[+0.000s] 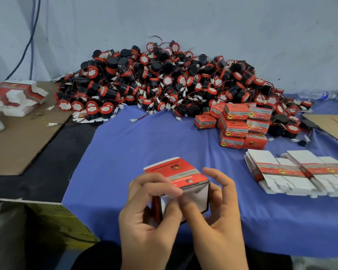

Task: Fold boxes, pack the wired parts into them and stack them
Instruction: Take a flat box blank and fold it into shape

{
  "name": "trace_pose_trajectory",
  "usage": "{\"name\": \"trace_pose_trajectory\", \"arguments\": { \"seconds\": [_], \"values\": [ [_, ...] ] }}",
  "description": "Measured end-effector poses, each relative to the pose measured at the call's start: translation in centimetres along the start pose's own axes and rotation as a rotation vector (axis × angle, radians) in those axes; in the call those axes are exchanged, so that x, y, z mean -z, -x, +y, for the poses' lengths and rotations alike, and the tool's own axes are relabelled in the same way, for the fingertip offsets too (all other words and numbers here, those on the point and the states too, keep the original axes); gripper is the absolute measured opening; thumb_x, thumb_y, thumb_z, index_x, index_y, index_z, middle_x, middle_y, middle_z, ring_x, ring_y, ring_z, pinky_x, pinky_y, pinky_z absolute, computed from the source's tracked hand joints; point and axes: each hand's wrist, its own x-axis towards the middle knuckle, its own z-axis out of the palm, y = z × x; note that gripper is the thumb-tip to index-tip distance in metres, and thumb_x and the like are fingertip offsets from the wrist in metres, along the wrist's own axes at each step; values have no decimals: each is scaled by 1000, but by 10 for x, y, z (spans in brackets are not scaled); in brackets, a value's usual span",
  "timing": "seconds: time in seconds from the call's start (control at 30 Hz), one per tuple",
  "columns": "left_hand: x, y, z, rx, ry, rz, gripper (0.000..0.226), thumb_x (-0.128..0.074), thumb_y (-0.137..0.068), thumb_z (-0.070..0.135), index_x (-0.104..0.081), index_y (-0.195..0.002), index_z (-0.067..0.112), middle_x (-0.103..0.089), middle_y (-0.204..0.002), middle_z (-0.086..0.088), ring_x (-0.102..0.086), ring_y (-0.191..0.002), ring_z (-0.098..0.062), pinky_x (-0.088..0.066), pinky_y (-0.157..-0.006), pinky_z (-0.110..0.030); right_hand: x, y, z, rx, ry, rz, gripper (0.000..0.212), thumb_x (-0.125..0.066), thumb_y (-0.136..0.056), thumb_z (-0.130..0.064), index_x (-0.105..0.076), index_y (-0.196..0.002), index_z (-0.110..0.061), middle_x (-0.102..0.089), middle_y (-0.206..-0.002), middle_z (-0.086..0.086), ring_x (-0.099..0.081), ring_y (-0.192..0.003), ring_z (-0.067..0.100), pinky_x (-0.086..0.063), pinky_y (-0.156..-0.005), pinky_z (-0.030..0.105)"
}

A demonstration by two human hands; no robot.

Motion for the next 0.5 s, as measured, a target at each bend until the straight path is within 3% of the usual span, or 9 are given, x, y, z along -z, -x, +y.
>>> {"name": "trace_pose_trajectory", "arguments": {
  "seconds": [0.1,0.17,0.23,0.3,0.4,0.5],
  "values": [
    [2,-2,-2,92,112,53,12,-70,-78,21,-72,-89,26,-64,-103,-2,-64,-103,-23,-54,-82,-26,-1,1,2,-168,-190,-7,80,-89,-55,-25,-57,-122,-55,-68,-124,6,-68,-114,22,-54,-95,40],
    [0,-1,-2,146,150,57,15,-70,-82,26,-73,-96,23,-66,-105,-1,-65,-102,-22,-54,-82,-28,-3,1,5,-260,-305,-74,85,-89,-55,-20,-56,-128,-46,-71,-122,11,-69,-113,26,-57,-88,36],
    [-5,5,-3,164,127,65,22,-70,-84,30,-72,-105,23,-70,-104,-3,-68,-98,-25,-56,-81,-40,-6,0,8,-282,-371,-93,79,-83,-62,-6,-55,-133,-28,-73,-114,20,-72,-105,30,-59,-78,33],
    [-7,11,-3,138,42,97,28,-70,-85,31,-70,-112,25,-71,-105,-7,-69,-94,-31,-56,-83,-49,-6,-2,10,-254,-344,-21,79,-76,-62,0,-53,-133,-25,-74,-105,25,-73,-97,33,-60,-80,39],
    [-8,14,-2,47,-81,140,27,-69,-86,29,-70,-113,32,-70,-104,-3,-68,-92,-28,-56,-81,-31,-6,-6,11,-199,-282,78,78,-75,-57,-4,-56,-120,-47,-76,-97,20,-74,-87,32,-60,-82,39],
    [-5,15,-1,-11,-157,121,23,-66,-89,28,-68,-111,35,-68,-101,2,-67,-92,-24,-54,-78,-19,-2,-9,10,-198,-299,35,77,-78,-54,-9,-59,-117,-49,-77,-95,19,-73,-81,27,-61,-72,32]
  ]
}}
